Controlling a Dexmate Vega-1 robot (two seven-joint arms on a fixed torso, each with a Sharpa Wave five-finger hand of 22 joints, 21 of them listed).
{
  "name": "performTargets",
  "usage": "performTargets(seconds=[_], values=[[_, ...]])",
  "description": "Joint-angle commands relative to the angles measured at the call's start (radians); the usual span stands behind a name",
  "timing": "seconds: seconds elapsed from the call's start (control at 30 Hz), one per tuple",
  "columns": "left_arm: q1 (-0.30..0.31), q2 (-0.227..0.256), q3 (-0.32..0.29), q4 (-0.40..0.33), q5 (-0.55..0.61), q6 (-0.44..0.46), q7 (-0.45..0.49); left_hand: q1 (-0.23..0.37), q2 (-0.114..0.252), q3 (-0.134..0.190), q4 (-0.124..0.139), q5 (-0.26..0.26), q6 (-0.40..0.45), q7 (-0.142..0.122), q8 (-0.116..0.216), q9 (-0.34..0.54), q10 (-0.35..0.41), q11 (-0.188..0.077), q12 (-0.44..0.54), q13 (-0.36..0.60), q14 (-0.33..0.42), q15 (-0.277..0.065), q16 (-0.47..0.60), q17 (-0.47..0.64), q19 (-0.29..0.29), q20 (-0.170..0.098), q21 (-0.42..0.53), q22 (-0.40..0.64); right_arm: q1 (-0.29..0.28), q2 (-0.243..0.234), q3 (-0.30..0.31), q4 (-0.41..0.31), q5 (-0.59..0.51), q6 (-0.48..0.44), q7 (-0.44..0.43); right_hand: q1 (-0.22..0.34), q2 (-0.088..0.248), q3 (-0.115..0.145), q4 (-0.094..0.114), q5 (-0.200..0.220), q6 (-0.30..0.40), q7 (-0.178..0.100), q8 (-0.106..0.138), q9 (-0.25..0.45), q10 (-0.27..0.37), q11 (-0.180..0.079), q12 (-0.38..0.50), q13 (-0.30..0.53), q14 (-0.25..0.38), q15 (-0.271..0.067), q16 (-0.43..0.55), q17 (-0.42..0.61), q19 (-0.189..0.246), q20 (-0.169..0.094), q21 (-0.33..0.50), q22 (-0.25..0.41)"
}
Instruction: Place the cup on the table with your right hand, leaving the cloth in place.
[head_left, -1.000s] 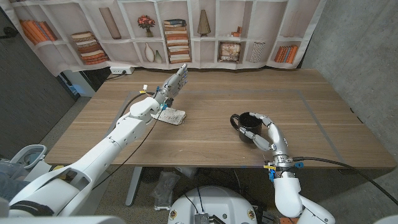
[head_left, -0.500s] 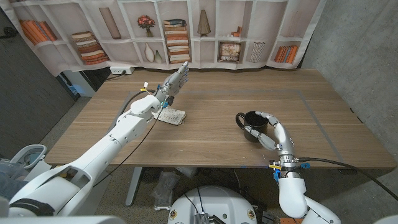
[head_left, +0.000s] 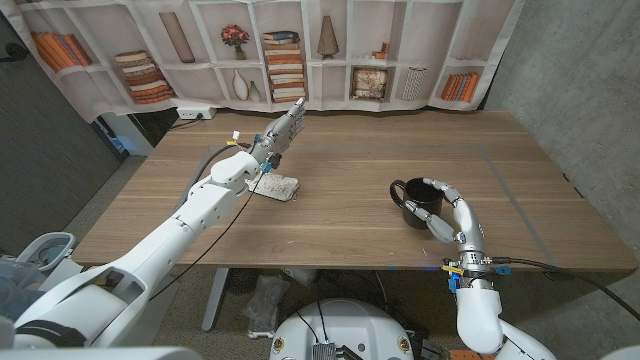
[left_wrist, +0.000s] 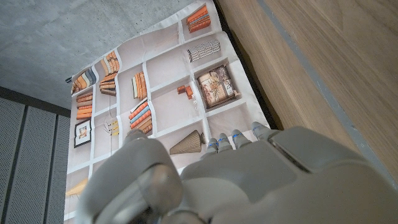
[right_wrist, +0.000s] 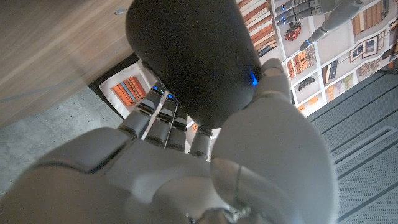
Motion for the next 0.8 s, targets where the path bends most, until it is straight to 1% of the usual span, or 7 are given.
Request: performTargets(seconds=[0.03, 0.4, 0.63, 0.8], values=[[0.006, 0.004, 0.001, -0.022, 0.006, 0.010, 0.016, 0.004, 0.003, -0.002, 0.002, -0.005, -0.011, 0.006, 0.002, 0.003, -0.031, 0.002, -0.001, 0.003, -0.083, 0.005, 0.000, 0.005, -0.132, -0.042, -0.002, 0.003, -0.015, 0.018, 0.043, 0.029, 0.034, 0.052, 0.000, 0.102, 0.108, 0.015, 0.017, -0.005, 0.012, 0.003, -0.002, 0.001, 0.196, -0.180, 0.009, 0.005, 0.015, -0.099, 0.000, 0.002, 0.012, -0.001, 0.002, 0.006], [0.012, 0.009, -0.004, -0.035, 0.006, 0.014, 0.026, 0.005, 0.003, -0.004, 0.002, -0.005, -0.011, 0.006, 0.002, 0.003, -0.031, 0.002, -0.001, 0.003, -0.082, 0.005, 0.001, 0.005, -0.132, -0.042, -0.002, 0.003, -0.024, 0.043, 0.067, 0.043, 0.045, 0.073, 0.005, 0.103, 0.110, 0.014, 0.018, -0.009, 0.015, 0.001, -0.004, 0.001, 0.200, -0.182, 0.007, 0.005, 0.017, -0.103, -0.002, 0.002, 0.014, -0.002, 0.000, 0.006], [0.009, 0.008, -0.003, -0.029, 0.005, 0.014, 0.023, 0.005, 0.004, -0.004, 0.002, -0.005, -0.011, 0.006, 0.002, 0.003, -0.031, 0.002, -0.001, 0.003, -0.083, 0.005, 0.000, 0.005, -0.132, -0.043, -0.002, 0.003, -0.026, 0.060, 0.080, 0.051, 0.044, 0.074, 0.000, 0.103, 0.110, 0.013, 0.019, -0.012, 0.016, -0.001, -0.007, 0.001, 0.201, -0.181, 0.004, 0.005, 0.018, -0.102, -0.005, 0.002, 0.017, -0.002, 0.000, 0.006], [-0.001, 0.004, 0.001, -0.018, 0.007, 0.014, 0.017, 0.005, 0.004, -0.005, 0.002, -0.005, -0.011, 0.005, 0.002, 0.003, -0.031, 0.002, -0.001, 0.003, -0.083, 0.006, 0.000, 0.005, -0.132, -0.042, -0.002, 0.003, -0.029, 0.072, 0.092, 0.058, 0.056, 0.071, -0.002, 0.103, 0.110, 0.012, 0.020, -0.014, 0.017, -0.002, -0.008, 0.001, 0.199, -0.184, 0.002, 0.004, 0.016, -0.102, -0.007, 0.002, 0.016, -0.003, -0.002, 0.006]])
